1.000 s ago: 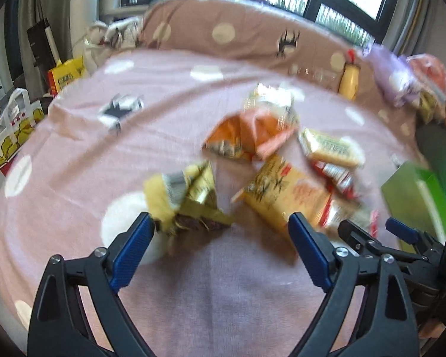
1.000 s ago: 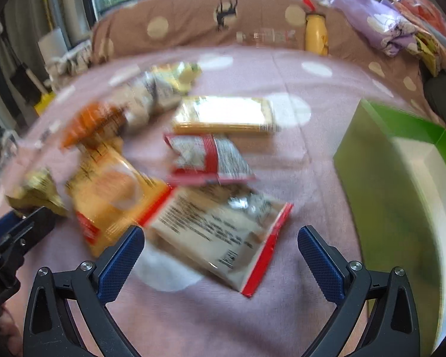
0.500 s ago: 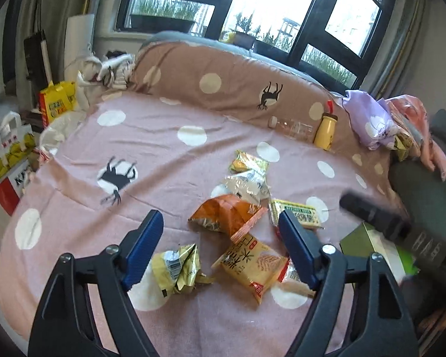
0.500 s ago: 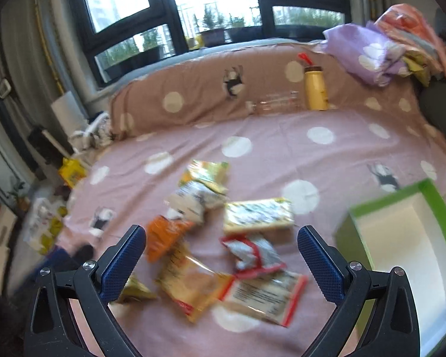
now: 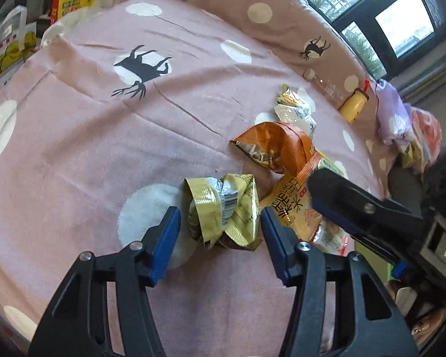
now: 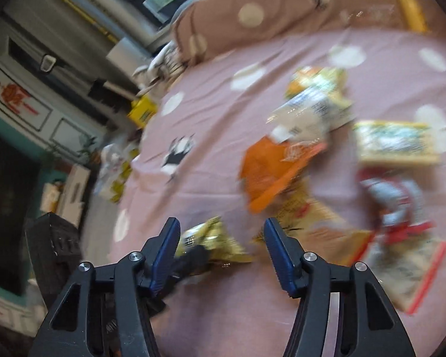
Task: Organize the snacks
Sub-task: 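Lower the right gripper onto the gold folded snack wrapper and close it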
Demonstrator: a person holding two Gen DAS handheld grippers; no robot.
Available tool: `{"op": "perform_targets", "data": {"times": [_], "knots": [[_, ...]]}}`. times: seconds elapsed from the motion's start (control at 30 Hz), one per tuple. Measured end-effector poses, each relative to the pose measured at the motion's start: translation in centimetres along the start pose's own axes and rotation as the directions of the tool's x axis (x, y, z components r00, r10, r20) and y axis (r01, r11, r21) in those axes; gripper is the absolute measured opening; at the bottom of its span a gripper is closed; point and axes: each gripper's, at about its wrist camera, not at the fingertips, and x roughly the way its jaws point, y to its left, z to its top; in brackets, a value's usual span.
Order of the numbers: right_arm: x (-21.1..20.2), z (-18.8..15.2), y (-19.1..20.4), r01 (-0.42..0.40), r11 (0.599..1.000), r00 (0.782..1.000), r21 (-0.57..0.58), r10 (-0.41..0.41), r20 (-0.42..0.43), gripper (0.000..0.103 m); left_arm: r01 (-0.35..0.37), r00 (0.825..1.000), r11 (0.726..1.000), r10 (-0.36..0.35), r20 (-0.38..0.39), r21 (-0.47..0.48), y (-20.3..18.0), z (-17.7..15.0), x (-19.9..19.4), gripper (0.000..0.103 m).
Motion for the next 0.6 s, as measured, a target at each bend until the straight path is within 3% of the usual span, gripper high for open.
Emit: {"op": "perform_targets", "data": {"times": [0.13,0.33,0.6], "knots": [[2.5,-0.1,0.4,-0.022,1.0,0.998,0.01,0.022,-0.059,0.061,-0.02,0.999,1.0,0.021,-0.041,0.018,0.0,-0.3,1.3,0.048],[5.0,-0.6,0.2,-0.051,0.998,0.99,0.026,0.054,-0.131,0.061,-0.019,0.999,0.998,0.02,-0.026,0.053,0.1,-0.4,1.7,0.04],[3.5,-1.2,-0.1,-0.06,0.998,0.997,0.032,0.062,-0.055,0.052,-0.053,0.998,0.989,0.049,0.032,0.141,-1.7,-0.4,1.2,0.033]]}}
